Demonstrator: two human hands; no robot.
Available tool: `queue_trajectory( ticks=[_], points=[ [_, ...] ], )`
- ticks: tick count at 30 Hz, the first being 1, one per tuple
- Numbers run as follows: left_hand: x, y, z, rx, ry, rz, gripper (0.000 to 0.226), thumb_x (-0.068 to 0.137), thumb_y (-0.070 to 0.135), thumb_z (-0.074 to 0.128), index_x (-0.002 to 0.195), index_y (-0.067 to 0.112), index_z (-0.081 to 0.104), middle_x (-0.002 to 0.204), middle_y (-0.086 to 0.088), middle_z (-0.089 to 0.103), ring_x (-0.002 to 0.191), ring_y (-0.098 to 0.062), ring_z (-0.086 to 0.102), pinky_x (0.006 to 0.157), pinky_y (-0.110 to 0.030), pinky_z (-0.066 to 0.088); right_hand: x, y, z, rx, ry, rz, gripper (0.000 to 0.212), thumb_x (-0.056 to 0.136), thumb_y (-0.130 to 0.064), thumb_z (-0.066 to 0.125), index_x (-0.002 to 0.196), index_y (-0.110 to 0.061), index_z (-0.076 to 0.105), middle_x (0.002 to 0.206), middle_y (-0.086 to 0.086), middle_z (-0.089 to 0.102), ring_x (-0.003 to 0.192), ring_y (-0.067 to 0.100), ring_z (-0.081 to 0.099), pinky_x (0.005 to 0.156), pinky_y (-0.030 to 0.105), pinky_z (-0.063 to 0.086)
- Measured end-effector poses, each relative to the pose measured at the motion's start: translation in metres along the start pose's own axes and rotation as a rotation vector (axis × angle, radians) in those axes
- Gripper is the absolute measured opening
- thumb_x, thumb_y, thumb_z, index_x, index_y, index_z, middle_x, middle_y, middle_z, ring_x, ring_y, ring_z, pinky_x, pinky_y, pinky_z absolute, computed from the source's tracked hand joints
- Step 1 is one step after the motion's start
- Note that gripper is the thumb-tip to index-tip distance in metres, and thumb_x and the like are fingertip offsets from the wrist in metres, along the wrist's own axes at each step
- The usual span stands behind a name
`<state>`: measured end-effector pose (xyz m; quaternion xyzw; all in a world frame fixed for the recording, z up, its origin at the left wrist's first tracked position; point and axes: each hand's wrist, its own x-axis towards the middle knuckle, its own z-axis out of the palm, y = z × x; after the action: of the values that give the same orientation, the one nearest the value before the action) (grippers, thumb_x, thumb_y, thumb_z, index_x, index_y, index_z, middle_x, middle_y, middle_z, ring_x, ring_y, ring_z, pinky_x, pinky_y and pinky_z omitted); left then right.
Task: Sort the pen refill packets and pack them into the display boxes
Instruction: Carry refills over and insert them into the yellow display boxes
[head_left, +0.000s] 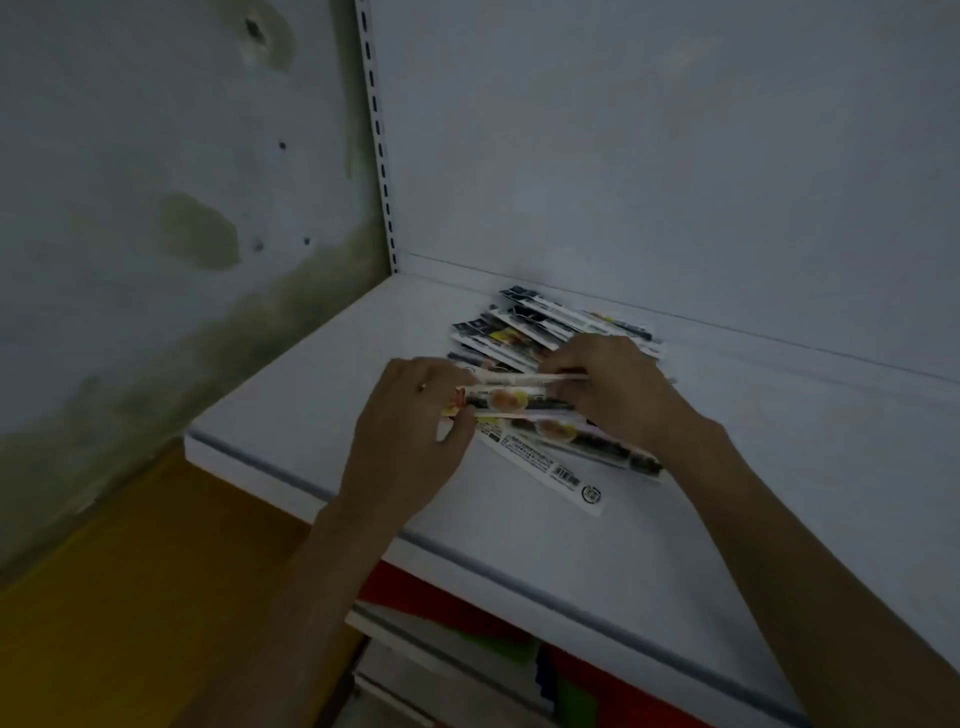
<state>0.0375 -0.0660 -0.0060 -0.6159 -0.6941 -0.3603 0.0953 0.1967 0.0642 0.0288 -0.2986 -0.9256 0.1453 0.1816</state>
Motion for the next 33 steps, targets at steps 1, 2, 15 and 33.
queue_trajectory(
  ticks=[1,2,15,33],
  points=[
    [0.009,-0.002,0.001,0.015,0.012,0.088,0.038,0.082,0.030,0.049,0.110,0.010,0.063,0.110,-0.008,0.061,0.102,-0.015,0.044,0.084,-0.018,0.036,0.002,-0.005,-0.001,-0.053,0.025,-0.066,0.020,0.080,-0.007,0.066,0.098,-0.014,0.073,0.099,0.007,0.069,0.092,0.026,0.062,0.079,0.040,0.051],
    [0.018,-0.004,0.002,0.019,-0.004,0.175,0.043,0.080,0.032,0.050,0.114,0.010,0.060,0.114,-0.008,0.059,0.106,-0.017,0.043,0.086,-0.021,0.037,0.003,-0.011,-0.001,-0.072,0.043,-0.126,0.019,0.077,-0.009,0.066,0.092,-0.016,0.075,0.092,0.007,0.070,0.087,0.026,0.062,0.073,0.040,0.051],
    [0.056,-0.041,-0.013,-0.668,-0.244,-0.217,0.025,0.100,0.017,0.034,0.092,0.030,0.053,0.066,0.008,0.055,0.053,0.001,0.053,0.048,-0.010,0.042,0.005,-0.032,0.036,-0.027,-0.015,0.249,0.022,0.084,-0.031,0.065,0.104,-0.024,0.070,0.090,-0.003,0.071,0.081,0.010,0.064,0.076,0.035,0.054],
    [0.049,-0.033,-0.005,-0.939,-0.142,-0.452,0.019,0.098,0.015,0.037,0.111,0.016,0.050,0.090,-0.002,0.061,0.069,-0.009,0.063,0.054,-0.016,0.050,0.009,-0.085,0.047,0.445,0.341,0.339,0.008,0.083,-0.012,0.065,0.079,-0.019,0.069,0.078,-0.013,0.065,0.077,0.004,0.062,0.071,0.012,0.049]
  ],
)
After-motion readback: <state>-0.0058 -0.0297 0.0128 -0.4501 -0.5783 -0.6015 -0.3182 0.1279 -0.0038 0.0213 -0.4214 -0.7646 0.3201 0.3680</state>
